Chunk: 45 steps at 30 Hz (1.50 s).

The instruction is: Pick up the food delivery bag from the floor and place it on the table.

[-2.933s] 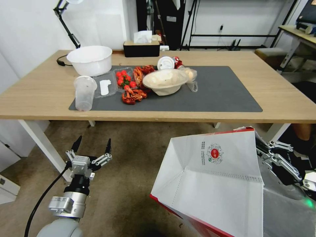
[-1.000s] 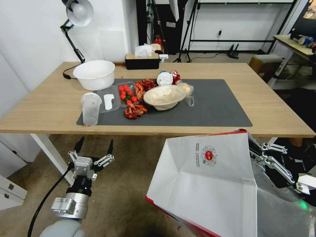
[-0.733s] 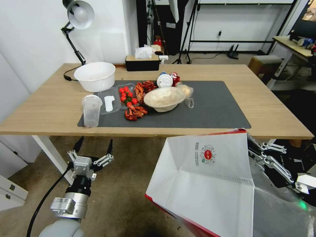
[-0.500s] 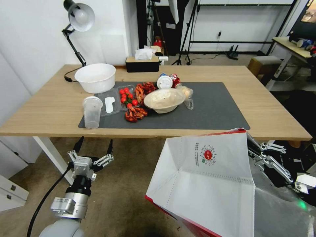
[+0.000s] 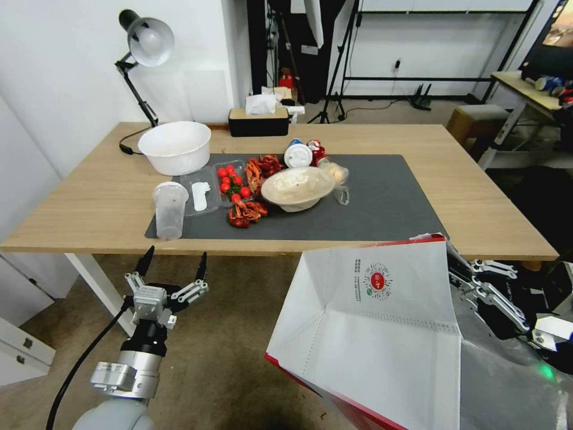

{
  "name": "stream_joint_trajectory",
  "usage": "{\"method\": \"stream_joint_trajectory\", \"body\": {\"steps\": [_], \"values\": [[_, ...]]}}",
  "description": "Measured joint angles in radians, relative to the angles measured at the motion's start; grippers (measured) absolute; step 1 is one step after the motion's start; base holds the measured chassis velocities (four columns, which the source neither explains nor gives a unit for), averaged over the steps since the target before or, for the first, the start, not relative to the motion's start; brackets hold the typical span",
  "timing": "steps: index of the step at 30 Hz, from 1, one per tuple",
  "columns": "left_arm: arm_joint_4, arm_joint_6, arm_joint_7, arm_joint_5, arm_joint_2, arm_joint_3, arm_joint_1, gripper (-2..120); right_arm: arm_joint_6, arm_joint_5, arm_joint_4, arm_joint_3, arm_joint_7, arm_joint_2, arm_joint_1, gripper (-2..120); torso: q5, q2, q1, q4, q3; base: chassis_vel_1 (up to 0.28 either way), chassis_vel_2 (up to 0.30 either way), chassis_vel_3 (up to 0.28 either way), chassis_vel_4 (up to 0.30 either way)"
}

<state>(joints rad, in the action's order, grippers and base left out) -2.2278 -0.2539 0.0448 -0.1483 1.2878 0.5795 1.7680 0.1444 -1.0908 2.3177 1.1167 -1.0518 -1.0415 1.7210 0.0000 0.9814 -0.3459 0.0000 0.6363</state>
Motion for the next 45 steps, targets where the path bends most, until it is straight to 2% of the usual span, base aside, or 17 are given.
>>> {"method": "stream_joint_trajectory", "body": {"steps": [11,19,27,28,31,32,35,36,39,40,42,45], "values": [[-0.001,-0.002,0.003,0.011,0.004,0.002,0.004,100,0.000,-0.015,0.008,-0.003,0.018,0.006,-0.001,0,0.0000,-0.002,0.001,0.0000,-0.001,0.000,0.000,0.000,0.000],[-0.001,-0.002,0.010,0.016,0.008,0.003,0.006,100,-0.003,-0.072,0.045,-0.011,0.117,0.025,-0.005,0,0.0000,-0.006,0.003,0.0000,-0.004,0.000,0.000,0.000,0.000],[0.000,-0.005,0.024,0.027,0.011,0.002,0.012,100,-0.039,-0.134,0.089,-0.034,0.318,0.061,-0.033,0,0.0000,-0.009,0.004,-0.0001,-0.005,0.000,0.000,0.000,0.000],[0.000,-0.005,0.024,0.027,0.011,0.002,0.012,100,-0.039,-0.134,0.089,-0.034,0.318,0.061,-0.033,0,0.0000,-0.009,0.004,-0.0001,-0.005,0.000,0.000,0.000,0.000],[-0.002,-0.005,0.027,0.032,0.013,0.001,0.013,100,-0.060,-0.173,0.115,-0.044,0.424,0.086,-0.057,0,0.0000,-0.010,0.004,0.0000,-0.006,0.000,0.000,0.000,0.000],[-0.002,-0.005,0.027,0.032,0.013,0.001,0.013,100,-0.060,-0.173,0.115,-0.044,0.424,0.086,-0.057,0,0.0000,-0.010,0.004,0.0000,-0.006,0.000,0.000,0.000,0.000],[-0.003,-0.004,0.027,0.037,0.016,-0.003,0.013,100,-0.072,-0.214,0.142,-0.053,0.556,0.122,-0.103,0,0.0000,-0.010,0.004,0.0000,-0.006,0.000,0.000,0.000,0.000],[-0.003,-0.004,0.027,0.037,0.016,-0.003,0.013,100,-0.072,-0.214,0.142,-0.053,0.556,0.122,-0.103,0,0.0000,-0.010,0.004,0.0000,-0.006,0.000,0.000,0.000,0.000],[-0.001,-0.005,0.028,0.039,0.017,-0.006,0.013,100,-0.090,-0.223,0.158,-0.073,0.675,0.150,-0.149,0,0.0000,-0.011,0.005,0.0000,-0.006,0.000,0.000,0.000,0.000],[-0.001,-0.005,0.028,0.039,0.017,-0.006,0.013,100,-0.090,-0.223,0.158,-0.073,0.675,0.150,-0.149,0,0.0000,-0.011,0.005,0.0000,-0.006,0.000,0.000,0.000,0.000],[0.005,-0.015,0.028,0.047,0.019,-0.009,0.013,100,-0.111,-0.220,0.167,-0.099,0.791,0.170,-0.191,0,0.0000,-0.011,0.005,0.0002,-0.006,0.000,0.000,0.000,0.000],[0.006,-0.017,0.028,0.053,0.020,-0.013,0.015,100,-0.120,-0.219,0.170,-0.112,0.864,0.184,-0.218,0,0.0001,-0.011,0.005,0.0001,-0.007,0.000,0.000,0.000,0.000]]}}
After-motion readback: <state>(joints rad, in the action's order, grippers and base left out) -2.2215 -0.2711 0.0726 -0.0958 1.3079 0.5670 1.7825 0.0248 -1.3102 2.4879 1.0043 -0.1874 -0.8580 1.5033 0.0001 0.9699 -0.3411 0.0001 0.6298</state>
